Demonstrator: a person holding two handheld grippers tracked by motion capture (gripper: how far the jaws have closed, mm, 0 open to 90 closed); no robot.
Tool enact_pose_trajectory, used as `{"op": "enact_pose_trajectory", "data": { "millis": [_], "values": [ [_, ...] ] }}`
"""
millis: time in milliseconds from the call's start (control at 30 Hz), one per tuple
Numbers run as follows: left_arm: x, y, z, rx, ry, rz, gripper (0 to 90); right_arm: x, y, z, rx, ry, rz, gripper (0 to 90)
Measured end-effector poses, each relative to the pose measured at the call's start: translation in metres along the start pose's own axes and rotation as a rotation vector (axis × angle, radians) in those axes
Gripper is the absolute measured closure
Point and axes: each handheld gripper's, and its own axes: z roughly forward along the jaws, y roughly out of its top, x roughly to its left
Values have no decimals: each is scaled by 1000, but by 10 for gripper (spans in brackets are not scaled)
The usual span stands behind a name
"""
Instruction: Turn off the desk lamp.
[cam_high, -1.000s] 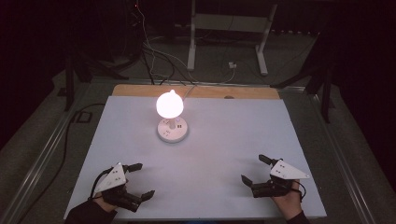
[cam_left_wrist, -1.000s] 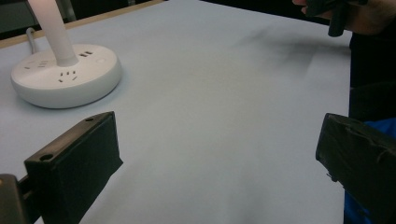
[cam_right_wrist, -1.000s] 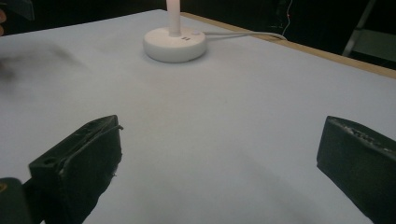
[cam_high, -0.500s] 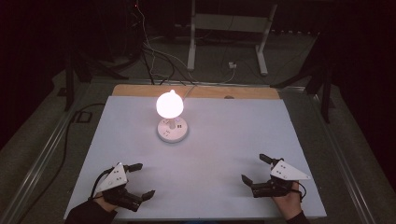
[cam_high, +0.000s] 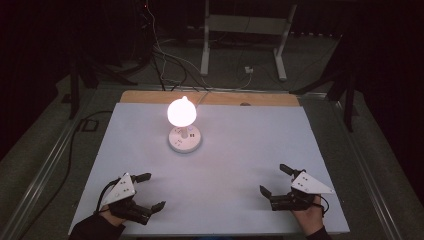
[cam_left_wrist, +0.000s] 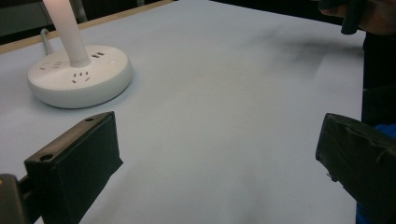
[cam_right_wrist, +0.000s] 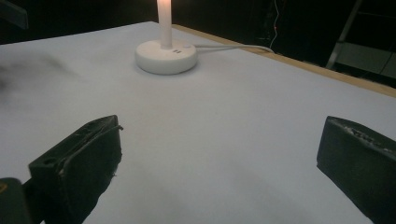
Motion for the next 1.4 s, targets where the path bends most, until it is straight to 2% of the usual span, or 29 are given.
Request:
{"op": "enact_pose_trajectory", "data": {
  "millis": [133,233,433,533,800,967,1167,1400],
  "values": [
    [0,4,0,-7,5,-9,4,1,0,0,-2,-4,4,0],
    [-1,9,-1,-9,13,0,4,1,0,1,-1,0,8,0],
    [0,27,-2,-50,21,-9,4,4,3,-2,-42,2,-2,0],
    [1,33,-2,-61,35,-14,4,3,3,-3,-51,-4,8,0],
    [6,50,4,-50,54,-27,4,2,2,-1,-40,-3,12,0],
    [13,58,10,-50,67,-68,4,2,2,-1,-38,-1,13,0],
    [18,67,22,-82,119,-78,4,2,2,0,-38,2,14,0],
    [20,75,42,-72,149,-68,4,1,2,0,-36,4,14,0]
  ]
}}
